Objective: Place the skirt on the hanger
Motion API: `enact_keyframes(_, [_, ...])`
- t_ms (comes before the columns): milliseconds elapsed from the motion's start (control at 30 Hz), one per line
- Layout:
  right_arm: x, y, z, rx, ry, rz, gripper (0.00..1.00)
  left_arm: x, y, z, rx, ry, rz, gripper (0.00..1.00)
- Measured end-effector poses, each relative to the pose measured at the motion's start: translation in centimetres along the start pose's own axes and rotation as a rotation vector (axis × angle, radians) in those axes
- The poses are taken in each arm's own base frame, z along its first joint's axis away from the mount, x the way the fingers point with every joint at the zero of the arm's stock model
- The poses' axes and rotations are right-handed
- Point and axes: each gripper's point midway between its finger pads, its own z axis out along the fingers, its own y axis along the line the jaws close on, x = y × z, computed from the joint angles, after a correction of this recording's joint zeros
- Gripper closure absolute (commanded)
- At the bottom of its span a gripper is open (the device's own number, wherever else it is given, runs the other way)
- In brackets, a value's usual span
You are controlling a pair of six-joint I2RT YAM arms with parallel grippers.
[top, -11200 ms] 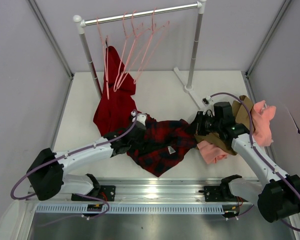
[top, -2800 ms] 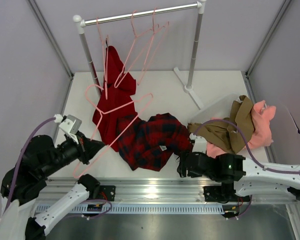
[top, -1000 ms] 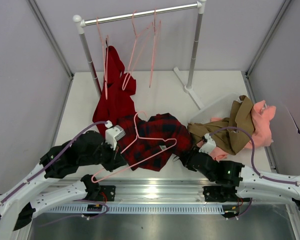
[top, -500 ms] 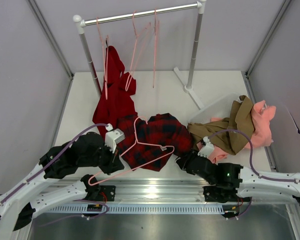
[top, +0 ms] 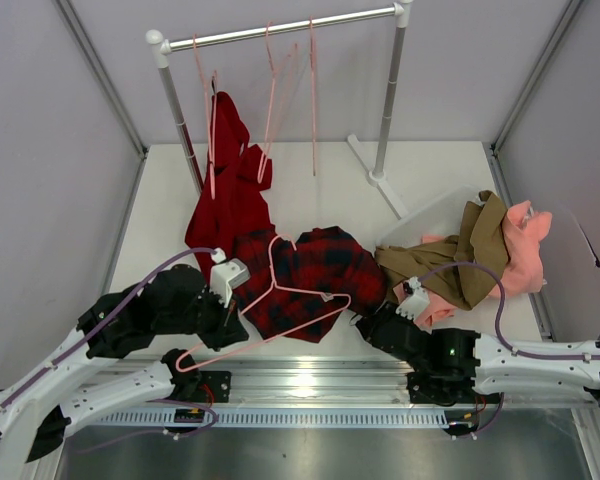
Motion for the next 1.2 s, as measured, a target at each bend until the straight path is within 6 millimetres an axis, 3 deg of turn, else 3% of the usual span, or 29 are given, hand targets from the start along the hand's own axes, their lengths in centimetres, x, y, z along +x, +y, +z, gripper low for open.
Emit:
enact_keyframes(533, [-1.0,1.0,0.2,-0.035,-0.054,0.010,0.76,0.2,-0.5,0.0,0.033,0.014,0.017,1.00])
enact_keyframes(667, [-1.1,1.0,0.2,-0.038,-0.060,0.010,0.84,0.2,-0.5,0.0,0.033,0.014,0.018,1.00])
enact_keyframes(800, [-1.2,0.9,0.2,-0.034,-0.066,0.010,1.00,0.3,-0.5,0.0,0.034,0.015,0.024,1.00])
enact_keyframes(1200, [-1.0,-0.8,-0.1,0.019,-0.059,-0.008,1.00,0.8,-0.7,0.8,0.051,0.061,0.017,1.00])
